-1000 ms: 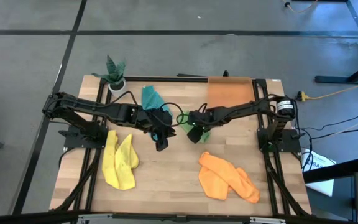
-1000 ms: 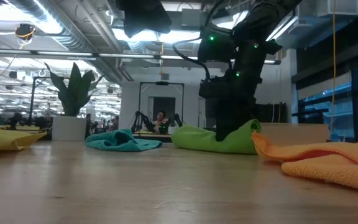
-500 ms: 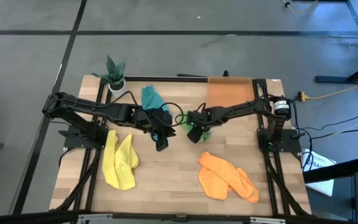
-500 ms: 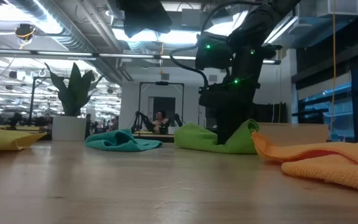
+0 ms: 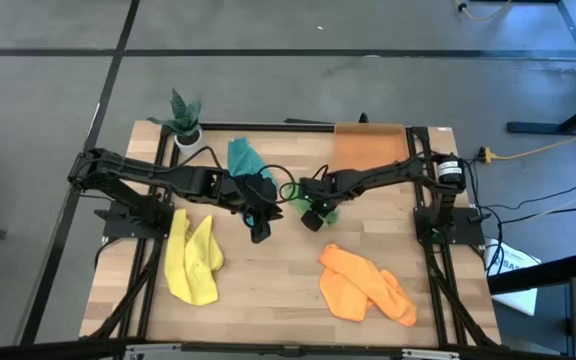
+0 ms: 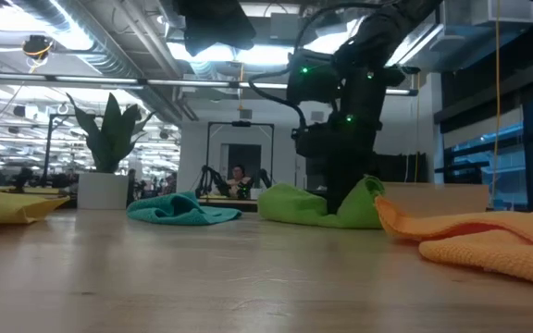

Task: Roll microfiber towels into tight, uniform cylinder then place into a basket
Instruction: Put the green towel into the bin

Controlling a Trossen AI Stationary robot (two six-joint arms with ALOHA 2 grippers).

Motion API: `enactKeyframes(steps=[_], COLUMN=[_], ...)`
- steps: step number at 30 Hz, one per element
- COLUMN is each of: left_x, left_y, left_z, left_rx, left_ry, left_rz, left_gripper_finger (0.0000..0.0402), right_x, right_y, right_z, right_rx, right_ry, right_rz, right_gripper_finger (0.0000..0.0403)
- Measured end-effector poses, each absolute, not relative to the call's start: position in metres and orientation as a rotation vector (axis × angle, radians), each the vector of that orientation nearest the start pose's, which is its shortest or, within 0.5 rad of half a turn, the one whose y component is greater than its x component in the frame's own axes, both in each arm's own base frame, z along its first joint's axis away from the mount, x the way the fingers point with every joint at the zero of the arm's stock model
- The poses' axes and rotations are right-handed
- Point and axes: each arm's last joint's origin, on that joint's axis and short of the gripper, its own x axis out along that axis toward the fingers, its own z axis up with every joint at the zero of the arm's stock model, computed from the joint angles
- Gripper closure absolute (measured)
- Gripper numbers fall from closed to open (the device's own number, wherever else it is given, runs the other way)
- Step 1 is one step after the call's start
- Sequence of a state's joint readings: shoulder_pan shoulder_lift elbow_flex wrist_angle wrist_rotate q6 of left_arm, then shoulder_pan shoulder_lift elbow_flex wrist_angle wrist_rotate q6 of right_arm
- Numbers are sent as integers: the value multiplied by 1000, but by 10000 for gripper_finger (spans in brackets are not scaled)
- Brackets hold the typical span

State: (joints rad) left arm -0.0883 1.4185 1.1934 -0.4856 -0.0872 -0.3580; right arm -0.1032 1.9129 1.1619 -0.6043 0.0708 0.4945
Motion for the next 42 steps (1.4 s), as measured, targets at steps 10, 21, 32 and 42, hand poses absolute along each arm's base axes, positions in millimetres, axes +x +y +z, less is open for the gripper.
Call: enactKeyframes(steps=[10, 21, 32, 42], left_x=[304, 304, 304, 304], left_y=[-25, -24, -25, -25], left_z=[305, 305, 305, 305], left_rx=[-279, -278, -277, -277], left_ry=[700, 700, 702, 701], left_rz=[125, 125, 119, 119], left_gripper_finger=[333, 333, 333, 333], right_x=[352, 352, 308, 283], right_y=[-48, -66, -120, -166], right_z=[177, 223, 275, 281], right_rx=[280, 118, 311, 563], right_ry=[1333, 1390, 1283, 1166], right_rz=[-555, -707, -922, -1118], right_gripper_finger=[383, 383, 383, 383])
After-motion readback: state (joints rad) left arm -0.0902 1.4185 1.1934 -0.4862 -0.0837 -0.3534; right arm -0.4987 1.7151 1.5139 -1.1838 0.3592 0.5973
